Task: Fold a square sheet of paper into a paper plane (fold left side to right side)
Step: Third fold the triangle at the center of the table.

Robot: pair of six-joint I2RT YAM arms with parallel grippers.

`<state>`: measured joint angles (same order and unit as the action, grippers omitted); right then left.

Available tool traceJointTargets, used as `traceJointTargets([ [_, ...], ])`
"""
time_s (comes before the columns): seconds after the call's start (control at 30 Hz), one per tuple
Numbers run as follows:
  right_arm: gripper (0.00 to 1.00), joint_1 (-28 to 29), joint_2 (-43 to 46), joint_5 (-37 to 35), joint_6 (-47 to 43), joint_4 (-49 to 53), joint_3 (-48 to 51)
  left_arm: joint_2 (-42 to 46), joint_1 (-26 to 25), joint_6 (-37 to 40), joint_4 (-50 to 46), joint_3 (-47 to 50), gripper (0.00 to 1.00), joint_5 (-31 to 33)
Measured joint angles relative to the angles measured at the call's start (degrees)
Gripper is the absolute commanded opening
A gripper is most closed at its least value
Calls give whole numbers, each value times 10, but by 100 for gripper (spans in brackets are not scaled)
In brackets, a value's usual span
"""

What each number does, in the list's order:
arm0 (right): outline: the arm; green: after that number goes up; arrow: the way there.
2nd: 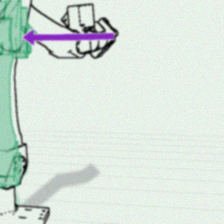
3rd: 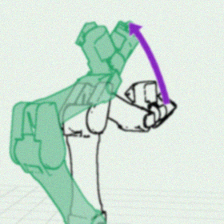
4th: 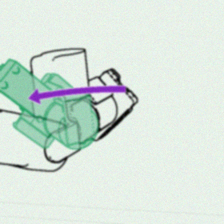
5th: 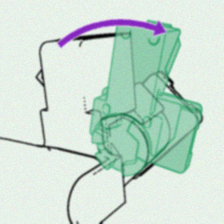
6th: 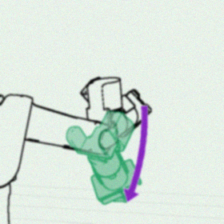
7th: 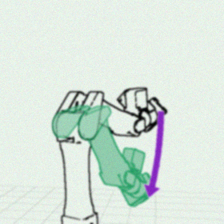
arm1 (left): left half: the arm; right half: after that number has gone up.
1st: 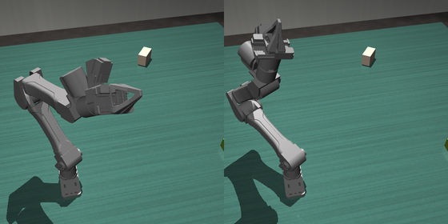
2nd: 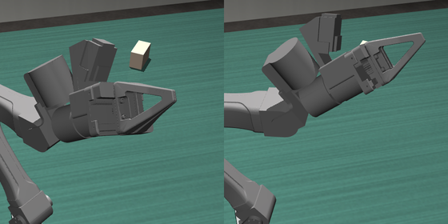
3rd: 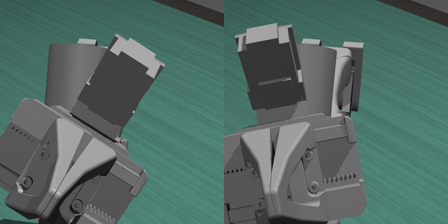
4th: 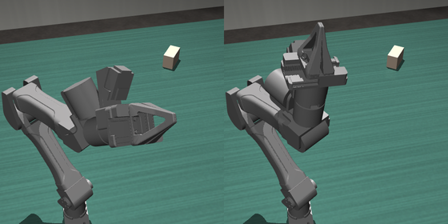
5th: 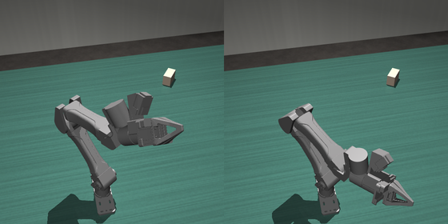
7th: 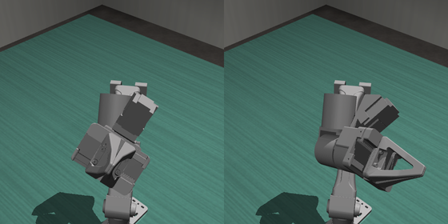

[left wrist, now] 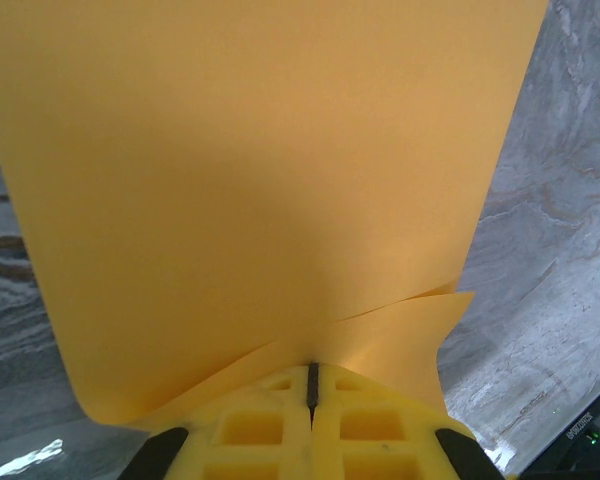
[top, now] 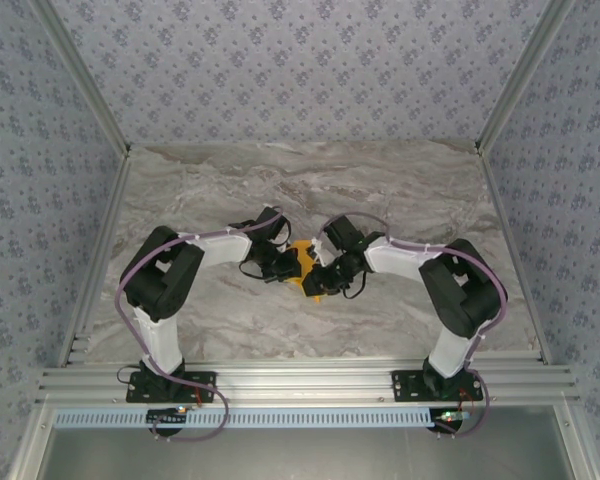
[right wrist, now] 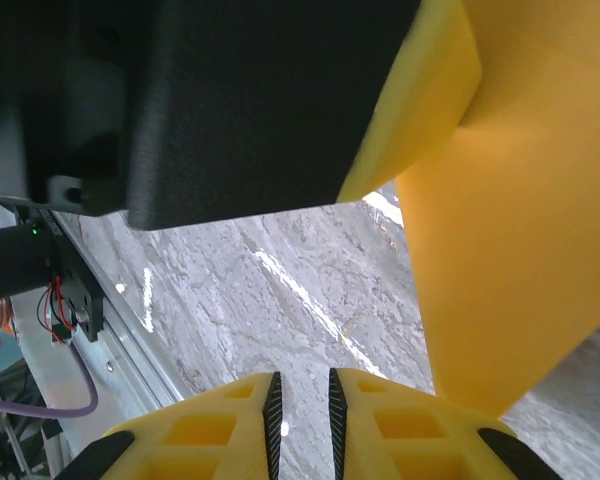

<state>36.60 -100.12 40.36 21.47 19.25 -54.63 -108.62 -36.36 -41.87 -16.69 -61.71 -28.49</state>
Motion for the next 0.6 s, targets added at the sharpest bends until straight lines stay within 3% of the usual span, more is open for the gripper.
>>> traceJointTargets([
  [0.6,21,-1,-31,-20,1,7,1,0,0,0,-1,0,0,0],
])
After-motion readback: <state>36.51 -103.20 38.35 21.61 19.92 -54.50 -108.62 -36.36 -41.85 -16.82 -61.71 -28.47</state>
